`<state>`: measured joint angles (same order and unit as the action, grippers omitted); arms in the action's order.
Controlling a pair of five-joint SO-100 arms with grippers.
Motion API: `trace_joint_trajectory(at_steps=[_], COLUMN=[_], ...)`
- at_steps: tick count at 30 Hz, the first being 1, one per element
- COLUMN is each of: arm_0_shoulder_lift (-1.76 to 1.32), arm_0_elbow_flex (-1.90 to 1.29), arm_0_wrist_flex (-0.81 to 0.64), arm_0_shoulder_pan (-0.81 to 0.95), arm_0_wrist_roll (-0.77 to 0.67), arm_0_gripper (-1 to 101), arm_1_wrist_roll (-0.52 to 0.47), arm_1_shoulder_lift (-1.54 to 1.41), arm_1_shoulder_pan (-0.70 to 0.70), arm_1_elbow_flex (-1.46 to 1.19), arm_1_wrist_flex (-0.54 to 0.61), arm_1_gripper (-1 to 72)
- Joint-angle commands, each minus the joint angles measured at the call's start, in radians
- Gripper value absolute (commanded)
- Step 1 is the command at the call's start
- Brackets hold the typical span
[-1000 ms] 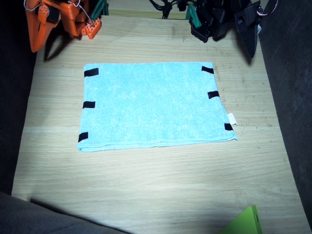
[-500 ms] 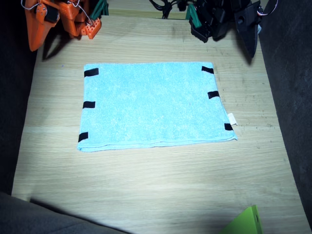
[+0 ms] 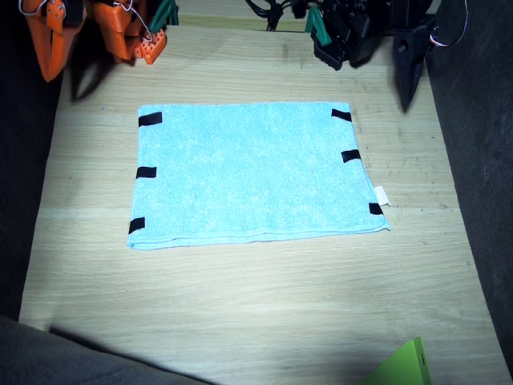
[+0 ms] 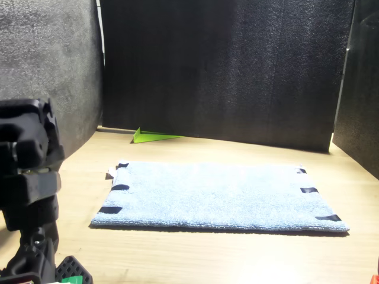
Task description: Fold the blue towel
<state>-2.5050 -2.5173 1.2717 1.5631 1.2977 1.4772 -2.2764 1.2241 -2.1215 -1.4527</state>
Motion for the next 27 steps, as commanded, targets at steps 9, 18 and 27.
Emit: trace_joint_trajectory(at_steps=[9,18,27], arm_0_shoulder_lift=[0.27,0.436,0.356], arm_0_elbow_flex=[0.161,0.288,0.195], arm_0_wrist_flex=[-0.02,-0.021,-0.097], arm_0_shoulder_pan=[-0.087,-0.17,-0.183], arm_0_wrist_roll=[-0.014,-0.072,-0.107], arm_0_gripper=[0,0,4], arm_1_wrist_roll=[0.129,0.166,0.202], arm_1_shoulder_lift=[0.313,0.626,0.609], arm_1_shoulder_pan=[0.368,0.367,0.485], arm_1_elbow_flex=[0.161,0.446,0.489], arm_1_wrist_flex=[0.044,-0.006,-0.052], arm_1_gripper=[2.7,7.5,18.1])
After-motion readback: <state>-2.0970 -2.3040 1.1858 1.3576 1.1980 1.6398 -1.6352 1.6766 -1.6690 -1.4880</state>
